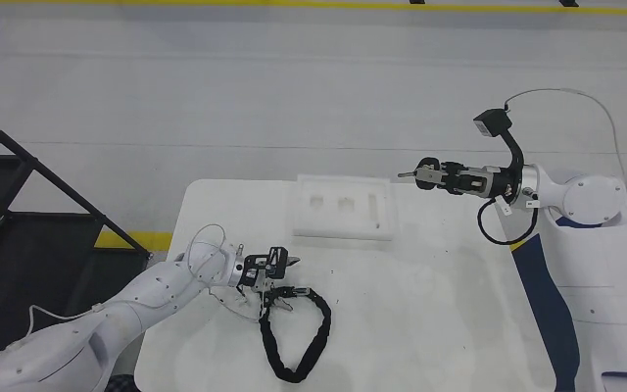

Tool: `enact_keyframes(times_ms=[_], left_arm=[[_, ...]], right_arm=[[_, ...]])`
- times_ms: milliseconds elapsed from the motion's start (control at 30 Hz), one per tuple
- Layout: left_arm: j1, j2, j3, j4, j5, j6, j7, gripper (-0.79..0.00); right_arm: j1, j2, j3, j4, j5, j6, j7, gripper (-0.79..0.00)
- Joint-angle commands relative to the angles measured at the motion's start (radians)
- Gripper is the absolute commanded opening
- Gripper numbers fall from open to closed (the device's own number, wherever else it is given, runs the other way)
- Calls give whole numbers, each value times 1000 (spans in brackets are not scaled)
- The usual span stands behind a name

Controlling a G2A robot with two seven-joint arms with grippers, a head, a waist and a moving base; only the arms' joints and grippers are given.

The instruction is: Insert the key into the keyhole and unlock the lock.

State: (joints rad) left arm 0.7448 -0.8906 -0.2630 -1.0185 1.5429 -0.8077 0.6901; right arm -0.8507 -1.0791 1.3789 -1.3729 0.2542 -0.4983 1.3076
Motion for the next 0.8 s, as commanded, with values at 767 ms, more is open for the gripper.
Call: enact_keyframes(times_ms=[767], left_arm=[[87,18,-83,-63,34,61,-76,-219]], right_arm=[[0,0,0,0,0,0,0,-785]])
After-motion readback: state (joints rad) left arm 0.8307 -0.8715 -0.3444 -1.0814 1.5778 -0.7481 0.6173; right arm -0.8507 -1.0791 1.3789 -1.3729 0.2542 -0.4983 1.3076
